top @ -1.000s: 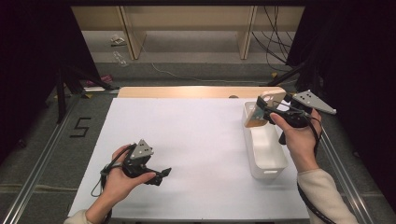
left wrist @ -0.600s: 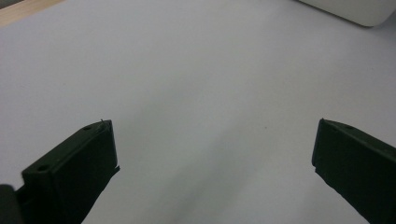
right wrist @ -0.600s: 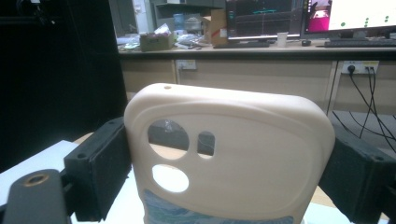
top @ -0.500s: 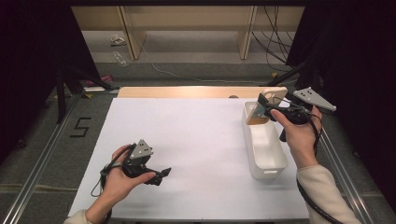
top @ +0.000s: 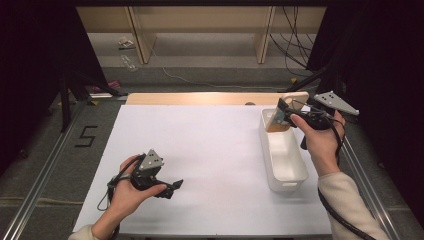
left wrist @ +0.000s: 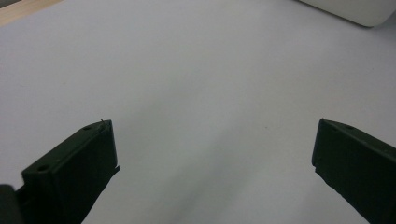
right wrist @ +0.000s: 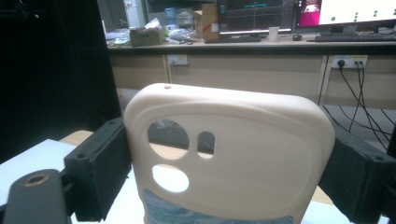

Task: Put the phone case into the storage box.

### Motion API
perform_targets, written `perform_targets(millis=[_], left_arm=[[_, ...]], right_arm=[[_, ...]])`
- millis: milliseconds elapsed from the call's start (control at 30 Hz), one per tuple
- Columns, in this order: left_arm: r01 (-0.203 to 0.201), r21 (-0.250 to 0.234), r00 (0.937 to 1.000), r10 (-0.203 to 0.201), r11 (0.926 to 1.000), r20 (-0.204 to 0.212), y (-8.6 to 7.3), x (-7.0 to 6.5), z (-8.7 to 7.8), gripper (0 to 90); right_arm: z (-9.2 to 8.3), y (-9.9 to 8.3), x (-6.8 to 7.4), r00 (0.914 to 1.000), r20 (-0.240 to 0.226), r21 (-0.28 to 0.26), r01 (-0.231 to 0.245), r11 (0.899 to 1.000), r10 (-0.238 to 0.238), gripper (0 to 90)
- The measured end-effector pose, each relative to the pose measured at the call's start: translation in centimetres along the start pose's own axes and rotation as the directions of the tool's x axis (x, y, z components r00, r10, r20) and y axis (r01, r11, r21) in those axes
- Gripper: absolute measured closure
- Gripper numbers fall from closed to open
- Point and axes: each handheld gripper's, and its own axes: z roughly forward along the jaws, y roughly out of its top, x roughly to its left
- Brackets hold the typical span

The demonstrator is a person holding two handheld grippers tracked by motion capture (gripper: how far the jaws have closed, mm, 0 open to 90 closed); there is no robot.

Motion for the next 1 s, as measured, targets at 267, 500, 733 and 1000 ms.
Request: perform_targets(millis=[267,500,733,1000], left_arm=[[0.0,-0.001,1.0,0.0,1.0,0.0,0.0,0.0,0.0,0.0],[-0.001,-0.001,1.0,0.001,1.0,0.001,0.0,0.0,0.0,0.0],[-0.002,-0.001,1.0,0.002,1.0,0.001,0.0,0.0,0.0,0.0],[-0.001,-0.001,1.0,0.001,1.0,0.001,0.0,0.0,0.0,0.0]], right_arm=[[0.7,0.3,-0.4,0.9999,0.014,0.01,0.004,1.0,-0.004,12.7],[1.2,0.4,-0.6,0.9998,0.019,0.018,0.006,1.0,-0.006,12.7],[1.7,0.5,-0.7,0.9997,0.025,0.028,0.007,1.0,-0.008,12.7],[2.2,0.5,-0.9,0.9994,0.033,0.037,0.007,0.999,-0.008,12.7]])
